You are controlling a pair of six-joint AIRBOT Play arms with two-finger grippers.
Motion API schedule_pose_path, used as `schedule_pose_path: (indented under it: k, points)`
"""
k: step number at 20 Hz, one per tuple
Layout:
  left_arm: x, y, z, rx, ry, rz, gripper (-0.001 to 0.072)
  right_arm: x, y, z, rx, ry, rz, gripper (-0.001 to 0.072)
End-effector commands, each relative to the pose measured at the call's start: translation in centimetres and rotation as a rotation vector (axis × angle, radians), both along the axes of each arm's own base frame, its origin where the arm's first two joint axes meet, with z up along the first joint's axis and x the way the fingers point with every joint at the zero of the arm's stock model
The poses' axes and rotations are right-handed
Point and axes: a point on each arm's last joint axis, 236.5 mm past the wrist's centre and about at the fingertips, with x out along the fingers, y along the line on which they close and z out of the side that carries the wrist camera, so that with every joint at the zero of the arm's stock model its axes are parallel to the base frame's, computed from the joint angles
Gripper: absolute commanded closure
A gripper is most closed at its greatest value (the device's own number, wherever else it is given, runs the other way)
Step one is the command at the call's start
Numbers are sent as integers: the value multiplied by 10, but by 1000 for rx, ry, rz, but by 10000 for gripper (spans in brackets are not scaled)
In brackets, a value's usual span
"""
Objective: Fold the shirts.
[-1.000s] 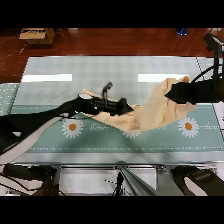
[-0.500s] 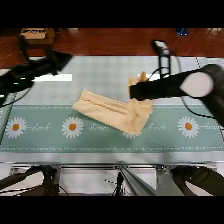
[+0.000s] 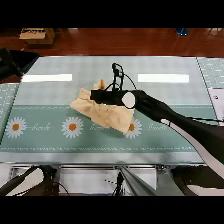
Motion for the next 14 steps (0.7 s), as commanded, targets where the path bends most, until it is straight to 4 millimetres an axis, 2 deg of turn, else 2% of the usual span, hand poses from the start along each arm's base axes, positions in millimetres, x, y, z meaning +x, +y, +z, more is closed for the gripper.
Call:
schedule_pose_path:
  k: [1, 2, 4, 6, 7, 8, 9, 10, 12, 13, 14]
  points:
    - [-14, -21, -17, 80, 29, -83, 685, 15, 20, 12, 118, -29, -93, 273]
    - [-14, -27, -23, 97, 38, -90, 684, 15, 23, 24, 120, -58, -69, 216]
    - [-13, -34, -34, 132, 53, -93, 684, 16, 21, 53, 101, -137, -3, 203]
    - [-11, -33, -41, 159, 60, -84, 684, 13, -1, 71, 49, -165, 55, 205]
    - [-9, -31, -42, 161, 61, -75, 684, 10, -20, 72, -19, -162, 96, 206]
    - [-7, -28, -42, 162, 62, -65, 683, 5, -48, 67, -122, -150, 141, 207]
    - [-6, -25, -43, 164, 64, -57, 683, 1, -87, 59, -255, -118, 174, 208]
    - [-6, -23, -43, 168, 65, -51, 683, -5, -133, 49, -400, -64, 186, 208]
    - [-6, -17, -47, 182, 72, -44, 683, -24, -253, 27, -767, 114, 155, 209]
    - [-7, -17, -50, 197, 77, -45, 683, -34, -300, 20, -880, 200, 118, 208]
    - [-8, -16, -53, 211, 82, -48, 683, -43, -328, 10, -903, 278, 84, 207]
